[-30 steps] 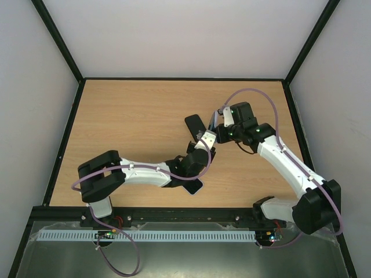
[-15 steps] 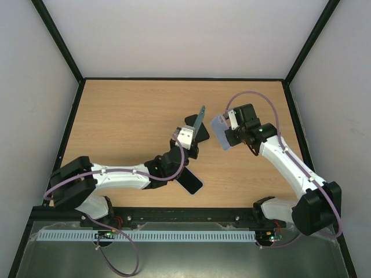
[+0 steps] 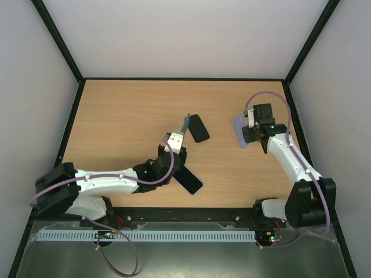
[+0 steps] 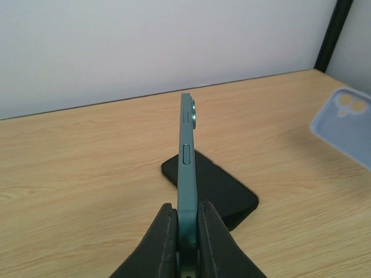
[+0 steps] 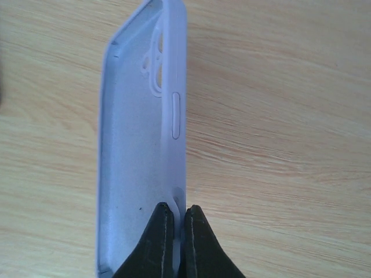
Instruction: Take the phone out of the phone case
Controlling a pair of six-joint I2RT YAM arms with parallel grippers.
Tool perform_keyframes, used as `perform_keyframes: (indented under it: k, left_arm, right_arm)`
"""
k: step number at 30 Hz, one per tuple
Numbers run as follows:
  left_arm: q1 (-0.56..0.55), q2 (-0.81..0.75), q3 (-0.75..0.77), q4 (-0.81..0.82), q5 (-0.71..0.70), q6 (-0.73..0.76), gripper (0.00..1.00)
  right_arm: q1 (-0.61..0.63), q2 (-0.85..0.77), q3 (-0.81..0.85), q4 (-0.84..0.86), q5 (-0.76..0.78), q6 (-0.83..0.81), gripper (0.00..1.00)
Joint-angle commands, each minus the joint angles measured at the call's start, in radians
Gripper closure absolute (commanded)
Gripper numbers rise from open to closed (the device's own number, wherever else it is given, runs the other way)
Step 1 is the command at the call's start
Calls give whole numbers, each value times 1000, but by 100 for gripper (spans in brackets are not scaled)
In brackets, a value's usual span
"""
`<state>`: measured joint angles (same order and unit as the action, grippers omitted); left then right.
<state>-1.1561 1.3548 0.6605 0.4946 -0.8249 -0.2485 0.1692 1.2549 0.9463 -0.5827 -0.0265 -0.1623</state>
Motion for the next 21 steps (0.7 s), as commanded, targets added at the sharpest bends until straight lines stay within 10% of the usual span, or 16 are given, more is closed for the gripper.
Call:
perform_keyframes:
  k: [1, 16, 21]
  left_arm:
    - [19, -15, 7, -94, -89, -1, 97]
    - [96, 218, 136, -266, -178, 115, 97]
    - [113, 283, 178, -343, -185, 89, 97]
  right_arm:
    - [-131, 75, -2, 115, -166, -85, 98]
    - [-419, 451, 139, 168, -368, -150, 96]
    - [-424, 406, 117, 172, -365, -88, 49]
